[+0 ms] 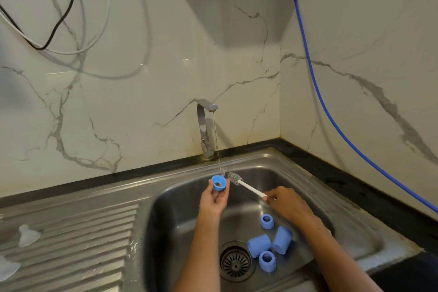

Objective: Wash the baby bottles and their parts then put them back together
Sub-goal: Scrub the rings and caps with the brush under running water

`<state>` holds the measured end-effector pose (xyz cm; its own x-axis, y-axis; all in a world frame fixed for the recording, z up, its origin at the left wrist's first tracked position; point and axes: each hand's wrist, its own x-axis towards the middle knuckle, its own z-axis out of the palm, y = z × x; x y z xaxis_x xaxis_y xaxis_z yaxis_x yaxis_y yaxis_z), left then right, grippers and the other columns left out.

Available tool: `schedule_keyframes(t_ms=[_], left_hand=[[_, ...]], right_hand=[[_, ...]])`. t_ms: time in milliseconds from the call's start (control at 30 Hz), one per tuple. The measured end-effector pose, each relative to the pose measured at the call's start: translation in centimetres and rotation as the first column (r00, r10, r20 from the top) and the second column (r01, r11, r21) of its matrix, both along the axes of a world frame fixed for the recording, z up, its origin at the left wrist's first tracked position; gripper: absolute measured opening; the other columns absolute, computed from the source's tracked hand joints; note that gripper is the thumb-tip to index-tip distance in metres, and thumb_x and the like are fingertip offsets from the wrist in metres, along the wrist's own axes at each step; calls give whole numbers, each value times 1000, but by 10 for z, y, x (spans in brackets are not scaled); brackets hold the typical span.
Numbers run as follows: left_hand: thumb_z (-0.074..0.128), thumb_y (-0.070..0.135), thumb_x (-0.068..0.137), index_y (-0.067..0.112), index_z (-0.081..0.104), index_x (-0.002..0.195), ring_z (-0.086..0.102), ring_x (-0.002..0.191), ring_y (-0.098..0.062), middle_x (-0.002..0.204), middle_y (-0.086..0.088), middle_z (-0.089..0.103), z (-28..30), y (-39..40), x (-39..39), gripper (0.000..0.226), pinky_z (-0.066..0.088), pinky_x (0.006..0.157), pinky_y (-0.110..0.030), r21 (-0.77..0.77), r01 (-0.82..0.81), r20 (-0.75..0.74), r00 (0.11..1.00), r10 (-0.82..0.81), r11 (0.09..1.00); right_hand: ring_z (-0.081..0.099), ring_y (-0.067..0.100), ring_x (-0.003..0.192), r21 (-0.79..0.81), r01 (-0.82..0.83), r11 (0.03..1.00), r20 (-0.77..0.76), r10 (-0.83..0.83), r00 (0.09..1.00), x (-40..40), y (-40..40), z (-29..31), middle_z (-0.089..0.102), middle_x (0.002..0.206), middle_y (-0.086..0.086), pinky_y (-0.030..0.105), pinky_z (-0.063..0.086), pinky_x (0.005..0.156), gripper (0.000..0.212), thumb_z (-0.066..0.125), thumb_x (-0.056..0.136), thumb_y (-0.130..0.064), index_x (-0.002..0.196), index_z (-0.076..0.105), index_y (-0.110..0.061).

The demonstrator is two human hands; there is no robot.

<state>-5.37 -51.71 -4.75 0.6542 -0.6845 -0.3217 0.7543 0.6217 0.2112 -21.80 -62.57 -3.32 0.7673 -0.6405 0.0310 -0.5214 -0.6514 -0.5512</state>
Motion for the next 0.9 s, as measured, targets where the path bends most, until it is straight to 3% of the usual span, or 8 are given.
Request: schedule_keyframes(t_ms=[267, 433, 600, 733, 833, 900], left_hand=[[42, 12, 101, -5, 38, 141, 43, 131, -39, 141, -27, 43, 4, -3, 4, 43, 33, 111, -44, 79, 106, -23, 994, -105, 991], [37, 16, 103, -2, 36, 142, 50, 124, -32, 141, -25, 44, 14, -8, 6, 43, 36, 109, -34, -79, 111, -95, 988, -119, 991], [37, 13, 102, -7, 39, 139, 45, 129, -37, 139, -28, 45, 13, -6, 6, 42, 36, 108, -42, -106, 128, 2, 992, -129, 986], [42, 11, 100, -8, 44, 133, 55, 116, -40, 133, -28, 52, 18, -9, -5, 39, 47, 95, -49, -63, 146, 108, 984, -139, 987], [43, 8, 99, -9, 43, 134, 51, 122, -39, 132, -27, 51, 18, -9, -2, 39, 43, 103, -48, -35, 79, 123, 990, -74, 996], [42, 6, 99, -8, 41, 136, 47, 128, -38, 126, -27, 54, 17, -8, 3, 39, 47, 97, -45, -41, 1, 122, 993, 4, 999]], right_hand=[[64, 22, 84, 15, -9, 1000, 9, 9, 1000, -3, 2, 2, 68, 91, 6, 30, 46, 71, 29, 48, 99, -33, 115, 69, -22], [65, 24, 87, 42, -8, 999, 11, 7, 1000, -4, 2, 3, 70, 93, 8, 33, 51, 79, 30, 49, 99, -33, 115, 69, -19], [66, 24, 87, 65, -6, 998, 18, 5, 1000, -3, 1, 2, 70, 92, 8, 35, 51, 82, 29, 50, 98, -33, 116, 69, -20], [66, 26, 86, 75, -10, 997, 20, 9, 1000, -5, 0, 1, 70, 90, 10, 36, 52, 81, 29, 50, 98, -33, 110, 70, -16], [63, 23, 77, 78, -3, 997, 22, 1, 1000, -5, -1, -1, 70, 89, 13, 36, 52, 78, 29, 50, 98, -33, 106, 70, -12], [61, 20, 75, 80, 1, 997, 18, -2, 1000, -3, -2, -2, 70, 90, 13, 36, 53, 78, 30, 51, 98, -33, 107, 70, -12]])
